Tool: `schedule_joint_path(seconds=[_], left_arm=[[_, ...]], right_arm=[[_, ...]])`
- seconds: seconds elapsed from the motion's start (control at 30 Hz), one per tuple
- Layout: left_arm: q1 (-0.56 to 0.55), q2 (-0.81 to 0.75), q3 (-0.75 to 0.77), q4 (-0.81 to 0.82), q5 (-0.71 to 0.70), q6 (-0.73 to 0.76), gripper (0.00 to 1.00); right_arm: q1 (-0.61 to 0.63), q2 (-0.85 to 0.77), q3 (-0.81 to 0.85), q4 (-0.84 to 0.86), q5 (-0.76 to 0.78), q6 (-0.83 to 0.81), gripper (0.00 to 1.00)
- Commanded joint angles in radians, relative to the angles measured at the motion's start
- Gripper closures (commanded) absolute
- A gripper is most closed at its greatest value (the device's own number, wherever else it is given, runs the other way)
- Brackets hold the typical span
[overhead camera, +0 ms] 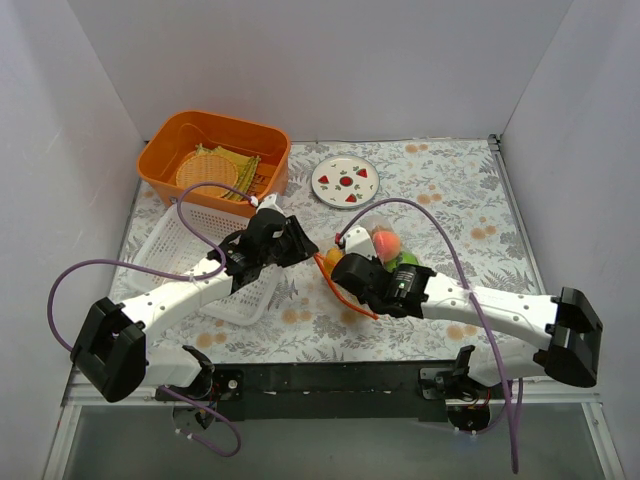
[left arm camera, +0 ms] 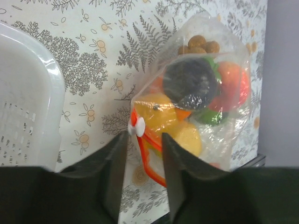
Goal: Open the zip-top bag and remove the fake food
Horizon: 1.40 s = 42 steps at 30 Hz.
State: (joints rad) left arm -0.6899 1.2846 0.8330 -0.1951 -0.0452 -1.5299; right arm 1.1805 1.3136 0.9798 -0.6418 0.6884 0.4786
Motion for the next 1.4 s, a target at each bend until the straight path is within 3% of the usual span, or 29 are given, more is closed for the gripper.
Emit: schedule_joint_path(seconds=[0.0, 0.07, 0.33, 0.5, 0.6, 0.67, 0.83, 1.03, 1.13, 1.37], left_arm=[[-0.017, -0.054, 0.055, -0.073, 0.012, 0.073, 0.57], [-0.022, -0.093, 0.06, -0.114, 0.001, 0.089, 0.56], [-0.183, -0.206, 0.038, -0.193, -0.1, 0.037, 0.74], [-0.253, -0.15, -0.023, -0.074, -0.117, -0.035, 0.75], [-0.257, -0.142, -0.112, 0.101, -0.142, -0.085, 0.75], [-0.257, -0.137, -0.162, 0.235, -0.148, -0.108, 0.73], [-0.257, -0.062, -0.178, 0.35, -0.225, -0.104, 0.68], [-0.255, 0.027, -0.163, 0.408, -0.309, -0.098, 0.66], [-0.257, 0.053, -0.14, 0.363, -0.384, -0.102, 0.66], [-0.26, 0.081, -0.097, 0.272, -0.472, -0.079, 0.41]], right_arm=[[0.005, -0.077, 0.045, 0.086, -0.016, 0.022, 0.99], [0.004, -0.085, 0.046, 0.099, -0.029, 0.026, 0.99], [-0.031, -0.06, 0.066, 0.131, -0.107, 0.048, 0.99], [-0.058, -0.06, 0.083, 0.152, -0.168, 0.069, 0.99], [-0.081, -0.065, 0.086, 0.156, -0.21, 0.086, 0.99], [-0.096, -0.065, 0.083, 0.157, -0.239, 0.092, 0.99], [-0.117, -0.086, 0.057, 0.175, -0.292, 0.11, 0.99], [-0.117, -0.097, 0.051, 0.185, -0.317, 0.121, 0.99], [-0.119, -0.103, 0.049, 0.179, -0.314, 0.127, 0.99], [-0.119, -0.126, 0.033, 0.163, -0.3, 0.133, 0.99]])
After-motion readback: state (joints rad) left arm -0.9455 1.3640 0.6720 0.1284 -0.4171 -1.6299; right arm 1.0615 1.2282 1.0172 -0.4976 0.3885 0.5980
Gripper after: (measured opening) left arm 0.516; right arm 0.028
